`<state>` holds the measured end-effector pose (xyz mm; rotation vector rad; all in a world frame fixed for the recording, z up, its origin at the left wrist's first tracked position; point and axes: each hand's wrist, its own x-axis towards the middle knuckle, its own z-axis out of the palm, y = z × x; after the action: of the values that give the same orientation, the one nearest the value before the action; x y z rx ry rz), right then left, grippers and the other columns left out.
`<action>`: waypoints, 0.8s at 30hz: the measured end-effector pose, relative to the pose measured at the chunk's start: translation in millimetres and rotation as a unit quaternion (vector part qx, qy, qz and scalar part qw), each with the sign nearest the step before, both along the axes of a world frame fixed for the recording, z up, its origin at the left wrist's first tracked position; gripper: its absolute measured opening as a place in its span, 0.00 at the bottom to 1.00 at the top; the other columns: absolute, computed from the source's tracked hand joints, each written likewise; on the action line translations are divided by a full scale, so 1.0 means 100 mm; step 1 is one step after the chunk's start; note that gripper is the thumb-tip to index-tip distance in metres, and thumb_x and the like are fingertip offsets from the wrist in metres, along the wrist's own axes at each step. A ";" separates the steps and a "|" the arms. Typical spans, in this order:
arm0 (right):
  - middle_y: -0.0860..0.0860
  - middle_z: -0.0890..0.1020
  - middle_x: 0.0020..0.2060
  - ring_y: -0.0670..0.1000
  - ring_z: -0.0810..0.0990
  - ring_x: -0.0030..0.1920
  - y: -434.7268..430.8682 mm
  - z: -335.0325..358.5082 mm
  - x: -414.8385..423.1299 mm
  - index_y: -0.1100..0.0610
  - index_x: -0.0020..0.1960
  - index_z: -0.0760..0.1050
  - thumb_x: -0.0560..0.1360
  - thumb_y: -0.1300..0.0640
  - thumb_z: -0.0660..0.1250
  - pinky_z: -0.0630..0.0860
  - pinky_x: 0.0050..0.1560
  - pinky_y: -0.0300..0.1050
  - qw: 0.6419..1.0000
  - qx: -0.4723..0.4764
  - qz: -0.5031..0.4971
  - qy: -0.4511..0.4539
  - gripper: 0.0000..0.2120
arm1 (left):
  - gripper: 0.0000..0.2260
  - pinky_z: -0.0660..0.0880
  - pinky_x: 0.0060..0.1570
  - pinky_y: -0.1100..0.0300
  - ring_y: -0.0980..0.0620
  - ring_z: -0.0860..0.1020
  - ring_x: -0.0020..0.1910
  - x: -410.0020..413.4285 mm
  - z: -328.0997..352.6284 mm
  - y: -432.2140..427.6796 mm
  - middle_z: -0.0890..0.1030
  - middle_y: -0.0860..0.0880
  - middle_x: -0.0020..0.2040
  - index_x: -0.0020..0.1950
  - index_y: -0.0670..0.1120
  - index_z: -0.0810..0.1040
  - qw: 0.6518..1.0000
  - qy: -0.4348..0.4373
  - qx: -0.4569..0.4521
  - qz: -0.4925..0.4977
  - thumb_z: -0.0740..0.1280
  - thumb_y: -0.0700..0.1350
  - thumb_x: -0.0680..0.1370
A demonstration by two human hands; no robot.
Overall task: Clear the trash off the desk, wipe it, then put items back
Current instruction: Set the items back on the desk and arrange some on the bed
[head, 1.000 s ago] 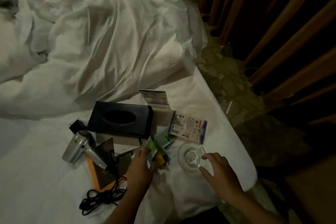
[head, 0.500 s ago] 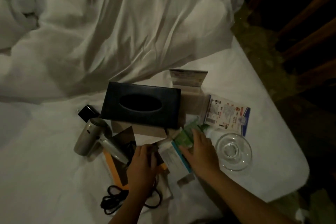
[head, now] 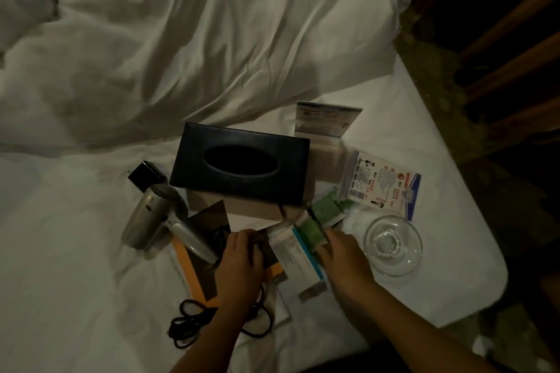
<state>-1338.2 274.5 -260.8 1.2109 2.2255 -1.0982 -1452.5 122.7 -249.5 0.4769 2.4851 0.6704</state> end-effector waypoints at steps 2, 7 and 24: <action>0.54 0.78 0.47 0.55 0.77 0.49 0.00 0.00 -0.03 0.55 0.52 0.73 0.77 0.56 0.60 0.78 0.47 0.53 0.998 0.015 -0.053 0.014 0.06 | 0.08 0.77 0.41 0.53 0.52 0.76 0.46 0.00 -0.01 0.00 0.73 0.51 0.54 0.58 0.47 0.74 1.000 -0.001 0.001 0.001 0.63 0.42 0.79; 0.53 0.73 0.52 0.55 0.77 0.49 0.01 0.08 -0.05 0.58 0.48 0.73 0.74 0.59 0.65 0.78 0.49 0.51 0.954 -0.047 -0.285 0.083 0.04 | 0.08 0.78 0.42 0.52 0.52 0.76 0.46 0.00 -0.03 -0.05 0.73 0.50 0.54 0.58 0.46 0.73 1.000 -0.007 0.007 0.018 0.63 0.41 0.79; 0.59 0.72 0.66 0.59 0.74 0.63 0.27 -0.07 -0.67 0.61 0.72 0.60 0.67 0.57 0.77 0.73 0.62 0.55 0.778 -0.156 -0.606 0.053 0.39 | 0.07 0.73 0.36 0.65 0.57 0.74 0.42 -0.04 -0.06 -0.09 0.72 0.54 0.52 0.56 0.48 0.74 1.000 0.022 0.009 0.019 0.64 0.41 0.78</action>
<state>-1405.2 301.5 -267.3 2.5046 0.9969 -1.8501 -1456.3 113.9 -255.3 0.4560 2.5378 0.7049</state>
